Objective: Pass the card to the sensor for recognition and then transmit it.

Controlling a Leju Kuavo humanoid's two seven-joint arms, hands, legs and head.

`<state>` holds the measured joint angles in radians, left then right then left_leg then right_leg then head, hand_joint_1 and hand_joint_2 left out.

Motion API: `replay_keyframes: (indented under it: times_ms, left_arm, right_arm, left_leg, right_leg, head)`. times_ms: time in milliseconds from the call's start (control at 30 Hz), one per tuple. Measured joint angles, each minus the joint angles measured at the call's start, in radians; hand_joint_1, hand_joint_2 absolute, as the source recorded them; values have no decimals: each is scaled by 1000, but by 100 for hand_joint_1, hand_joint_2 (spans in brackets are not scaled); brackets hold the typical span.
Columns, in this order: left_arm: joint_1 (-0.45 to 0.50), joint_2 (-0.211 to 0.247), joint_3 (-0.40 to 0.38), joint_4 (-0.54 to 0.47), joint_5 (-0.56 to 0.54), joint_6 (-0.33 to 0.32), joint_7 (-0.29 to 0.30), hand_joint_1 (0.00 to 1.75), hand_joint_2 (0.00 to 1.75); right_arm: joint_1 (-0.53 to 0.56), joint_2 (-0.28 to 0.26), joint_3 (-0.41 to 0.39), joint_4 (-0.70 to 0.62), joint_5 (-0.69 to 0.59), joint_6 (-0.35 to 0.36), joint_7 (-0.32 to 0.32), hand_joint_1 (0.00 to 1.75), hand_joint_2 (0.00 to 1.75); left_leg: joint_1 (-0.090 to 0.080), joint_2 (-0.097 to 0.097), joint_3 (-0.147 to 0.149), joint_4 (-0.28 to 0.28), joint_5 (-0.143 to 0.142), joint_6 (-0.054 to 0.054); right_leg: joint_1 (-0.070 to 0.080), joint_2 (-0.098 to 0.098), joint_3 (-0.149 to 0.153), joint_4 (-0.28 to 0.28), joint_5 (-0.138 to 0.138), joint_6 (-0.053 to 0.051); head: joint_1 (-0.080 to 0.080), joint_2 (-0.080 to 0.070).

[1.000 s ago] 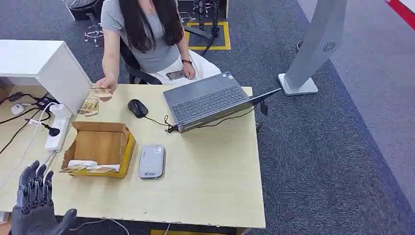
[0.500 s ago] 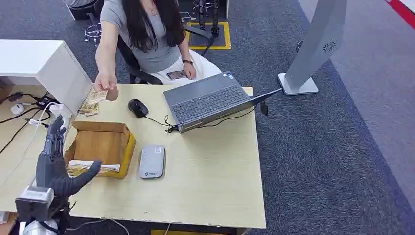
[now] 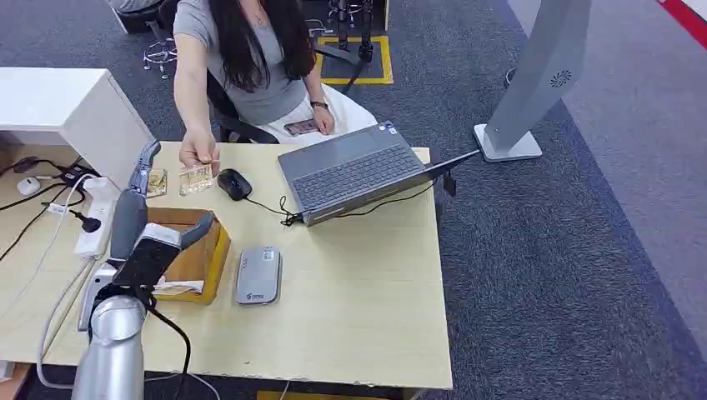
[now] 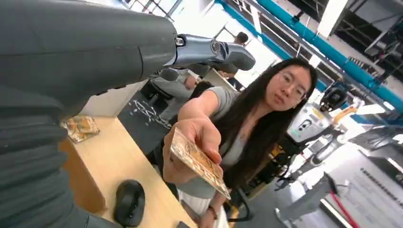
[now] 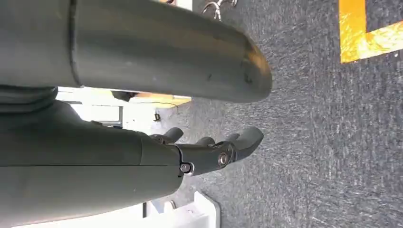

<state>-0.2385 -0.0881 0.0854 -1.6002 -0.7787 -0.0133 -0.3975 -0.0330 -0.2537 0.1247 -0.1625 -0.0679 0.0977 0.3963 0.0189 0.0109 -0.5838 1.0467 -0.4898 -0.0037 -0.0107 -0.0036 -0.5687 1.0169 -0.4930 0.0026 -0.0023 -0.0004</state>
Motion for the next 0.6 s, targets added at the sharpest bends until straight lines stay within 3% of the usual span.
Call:
replay_keyframes:
  times_ms: [433, 600]
  left_arm:
    - [-184, 69, -118, 182, -269, 167, 142, 0, 175]
    - [-225, 108, -130, 234, -390, 241, 211, 0, 175]
  right_arm:
    - [22, -8, -14, 4, -35, 68, -90, 0, 0]
    - [37, 27, -16, 18, -44, 97, -166, 0, 0]
  left_leg:
    - [0, 1, 0, 0, 0, 0]
    - [1, 1, -1, 0, 0, 0]
  right_leg:
    - [0, 2, 0, 0, 0, 0]
    - [0, 1, -1, 0, 0, 0]
  head:
    - [0, 0]
    - [0, 0]
